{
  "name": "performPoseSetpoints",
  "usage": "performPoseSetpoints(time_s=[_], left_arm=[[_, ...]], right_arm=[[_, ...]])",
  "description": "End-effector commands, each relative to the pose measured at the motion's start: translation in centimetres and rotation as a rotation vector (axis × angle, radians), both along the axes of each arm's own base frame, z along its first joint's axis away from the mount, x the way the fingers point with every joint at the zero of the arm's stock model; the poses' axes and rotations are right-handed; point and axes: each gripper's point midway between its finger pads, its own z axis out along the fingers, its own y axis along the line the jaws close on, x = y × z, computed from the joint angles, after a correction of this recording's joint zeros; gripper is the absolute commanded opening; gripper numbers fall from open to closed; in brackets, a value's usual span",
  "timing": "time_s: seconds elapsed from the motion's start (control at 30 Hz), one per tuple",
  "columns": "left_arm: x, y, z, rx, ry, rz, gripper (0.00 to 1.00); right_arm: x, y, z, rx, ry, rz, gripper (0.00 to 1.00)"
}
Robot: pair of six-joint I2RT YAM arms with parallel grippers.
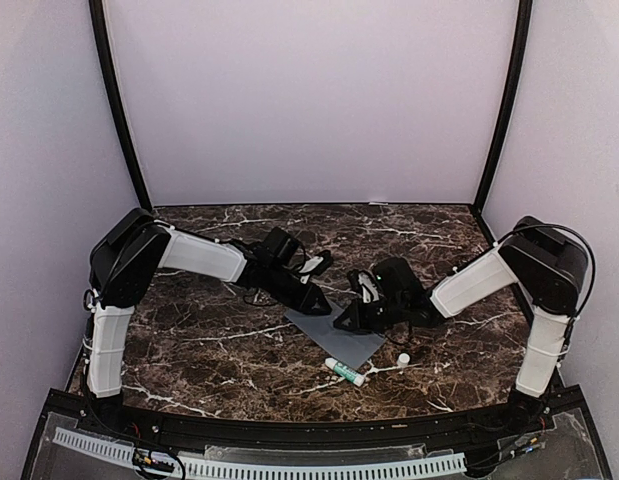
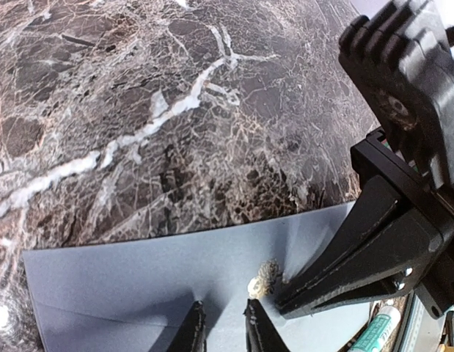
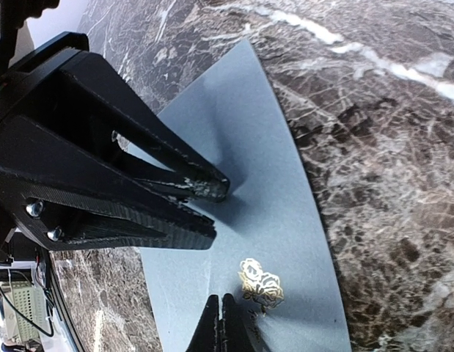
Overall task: Place the letter into the envelope and seal it
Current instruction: Seal the envelope flap on the envelope.
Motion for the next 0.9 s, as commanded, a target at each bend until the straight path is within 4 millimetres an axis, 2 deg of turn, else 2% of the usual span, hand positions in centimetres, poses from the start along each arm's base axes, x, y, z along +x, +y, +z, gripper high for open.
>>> performPoseSetpoints(time_s=[0.0, 0.13, 0.37, 0.6, 0.87], left_arm=[[-0.9, 1.3, -2.7, 0.087, 0.06, 0.011, 0.19], [-0.9, 1.3, -2.8, 0.087, 0.062, 0.011, 0.19], [-0.9, 1.3, -2.8, 0.088, 0.061, 0.012, 0.19], [-0.9, 1.3, -3.0, 0.089, 0.064, 0.014, 0.19], [-0.9, 1.4, -3.2, 0.094, 0.067, 0.016, 0.19]], right_arm=[[-3.7, -1.8, -4.8, -0.163, 0.145, 0.041, 0.0], [-3.5, -1.2, -4.4, -0.167, 0.135, 0.051, 0.0], [-4.1, -1.7, -4.6, -0.177, 0.139, 0.058, 0.0], [-4.5, -0.2, -3.9, -0.158, 0.117, 0.105, 0.0], [-3.9, -0.6, -4.1, -0.191, 0.105, 0.07, 0.0]])
